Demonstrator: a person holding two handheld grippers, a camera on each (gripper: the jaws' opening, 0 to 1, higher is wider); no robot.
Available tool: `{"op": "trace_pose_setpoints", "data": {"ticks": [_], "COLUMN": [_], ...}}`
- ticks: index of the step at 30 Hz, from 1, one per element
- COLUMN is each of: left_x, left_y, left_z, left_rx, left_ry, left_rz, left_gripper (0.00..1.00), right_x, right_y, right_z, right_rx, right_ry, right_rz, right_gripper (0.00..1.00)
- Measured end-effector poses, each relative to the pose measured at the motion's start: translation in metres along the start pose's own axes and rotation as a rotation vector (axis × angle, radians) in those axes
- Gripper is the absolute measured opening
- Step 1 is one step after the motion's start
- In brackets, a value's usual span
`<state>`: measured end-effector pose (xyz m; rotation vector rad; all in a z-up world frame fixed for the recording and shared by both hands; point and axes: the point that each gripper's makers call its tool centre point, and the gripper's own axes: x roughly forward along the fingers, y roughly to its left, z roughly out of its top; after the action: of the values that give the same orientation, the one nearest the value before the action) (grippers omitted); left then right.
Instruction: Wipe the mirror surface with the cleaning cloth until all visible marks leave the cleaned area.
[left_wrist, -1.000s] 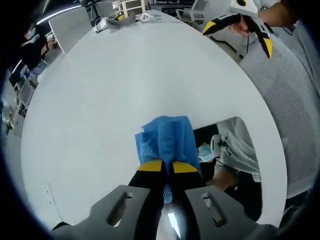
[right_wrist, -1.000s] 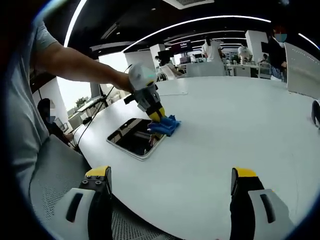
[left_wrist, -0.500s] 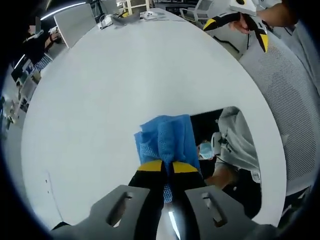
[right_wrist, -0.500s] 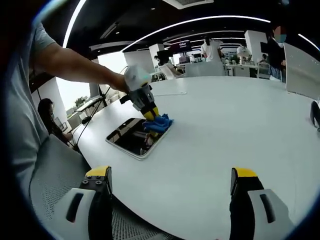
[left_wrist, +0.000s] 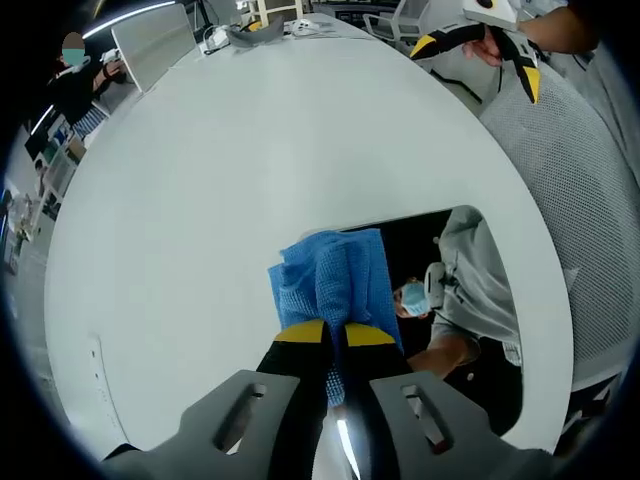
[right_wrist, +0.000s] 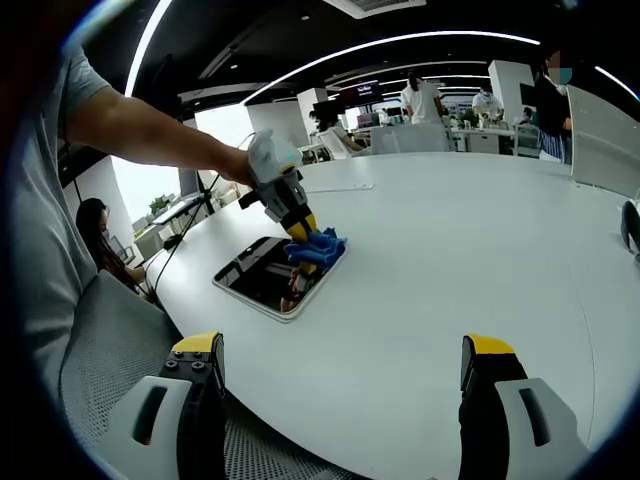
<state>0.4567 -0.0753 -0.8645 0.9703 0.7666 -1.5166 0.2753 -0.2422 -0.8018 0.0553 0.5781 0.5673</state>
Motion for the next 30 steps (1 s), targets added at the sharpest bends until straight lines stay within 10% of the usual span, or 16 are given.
{"op": "trace_pose_setpoints", "data": {"ticks": [30], "left_x": [0.001], "left_y": [-0.043], "left_z": [0.007], "left_rx": [-0.034], "left_ry": [0.012], "left_rz": [0.057], "left_gripper": [0.02], "right_x": [0.002], "right_y": [0.002], "right_z": [-0.001], "right_rx": [0.017], "right_ry": [-0.007], "right_rz": [0.019], "right_gripper": [0.96]}}
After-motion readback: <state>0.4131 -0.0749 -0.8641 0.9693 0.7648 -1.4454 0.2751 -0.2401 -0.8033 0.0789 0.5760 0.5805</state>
